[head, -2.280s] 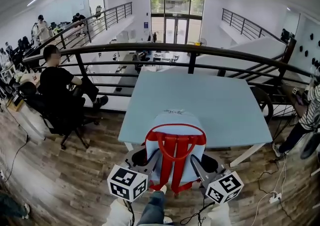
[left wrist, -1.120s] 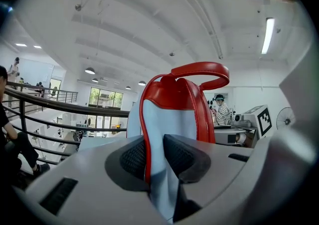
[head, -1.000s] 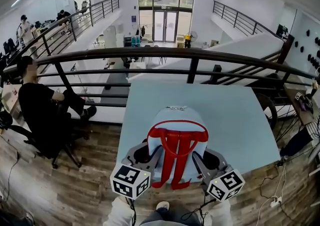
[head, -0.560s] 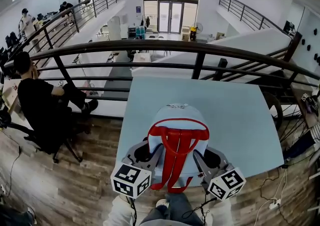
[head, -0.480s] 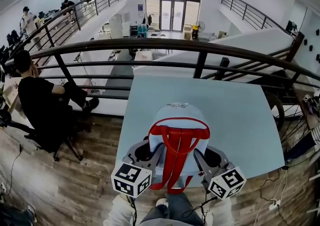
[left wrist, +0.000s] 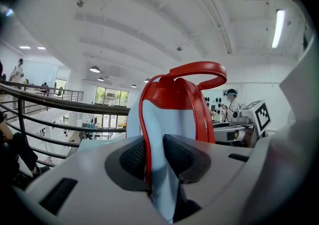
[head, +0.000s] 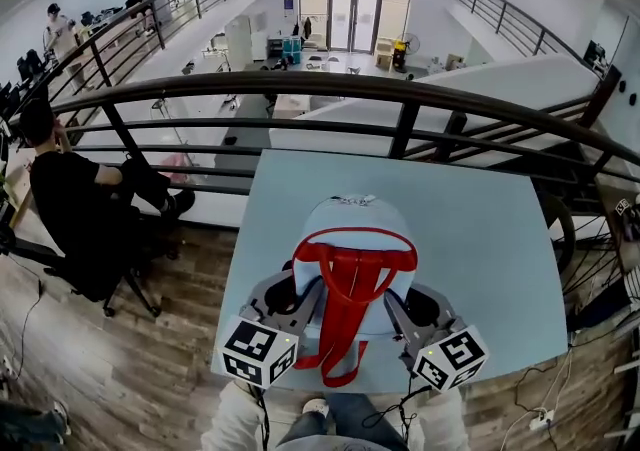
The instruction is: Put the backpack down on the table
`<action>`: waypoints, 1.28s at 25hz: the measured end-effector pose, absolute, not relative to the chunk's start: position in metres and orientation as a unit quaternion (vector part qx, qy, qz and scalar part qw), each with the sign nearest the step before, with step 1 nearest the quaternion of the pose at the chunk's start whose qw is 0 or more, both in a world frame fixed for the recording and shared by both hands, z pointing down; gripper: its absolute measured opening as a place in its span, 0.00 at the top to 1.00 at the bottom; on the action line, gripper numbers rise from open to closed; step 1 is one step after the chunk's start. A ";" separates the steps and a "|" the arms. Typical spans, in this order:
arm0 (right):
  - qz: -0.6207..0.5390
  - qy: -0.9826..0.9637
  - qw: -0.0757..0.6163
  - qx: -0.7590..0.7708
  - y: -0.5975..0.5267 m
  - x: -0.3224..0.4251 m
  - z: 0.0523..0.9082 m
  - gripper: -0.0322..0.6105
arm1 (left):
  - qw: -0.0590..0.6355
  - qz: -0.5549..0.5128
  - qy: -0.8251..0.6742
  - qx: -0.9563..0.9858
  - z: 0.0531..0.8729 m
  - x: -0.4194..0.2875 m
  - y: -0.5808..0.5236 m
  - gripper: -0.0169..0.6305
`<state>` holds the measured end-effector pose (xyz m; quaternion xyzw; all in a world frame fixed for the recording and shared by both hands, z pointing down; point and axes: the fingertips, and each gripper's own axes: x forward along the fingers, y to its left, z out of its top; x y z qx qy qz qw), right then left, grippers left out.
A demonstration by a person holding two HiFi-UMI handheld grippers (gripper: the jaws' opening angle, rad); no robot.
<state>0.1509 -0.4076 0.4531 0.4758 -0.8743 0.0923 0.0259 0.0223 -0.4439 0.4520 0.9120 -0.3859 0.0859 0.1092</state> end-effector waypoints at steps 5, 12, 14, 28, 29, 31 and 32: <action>0.076 -0.881 0.039 0.466 -0.446 0.165 0.464 0.80 | 0.096 0.086 -0.392 0.911 0.462 0.037 -0.479 0.82; 0.090 -0.881 0.055 0.460 -0.488 0.189 0.499 0.80 | 0.088 0.106 -0.398 0.907 0.491 0.061 -0.519 0.82; 0.090 -0.882 0.064 0.458 -0.498 0.194 0.509 0.79 | 0.089 0.108 -0.397 0.907 0.500 0.066 -0.529 0.82; 0.073 -0.884 0.114 0.447 -0.550 0.207 0.567 0.78 | 0.089 0.117 -0.411 0.900 0.558 0.080 -0.577 0.82; 0.073 -0.884 0.117 0.446 -0.552 0.209 0.569 0.78 | 0.092 0.117 -0.412 0.899 0.561 0.081 -0.578 0.82; 0.078 -0.884 0.116 0.445 -0.555 0.212 0.574 0.78 | 0.096 0.117 -0.414 0.898 0.567 0.084 -0.580 0.82; 0.080 -0.884 0.116 0.445 -0.555 0.213 0.576 0.78 | 0.098 0.118 -0.413 0.898 0.569 0.085 -0.581 0.82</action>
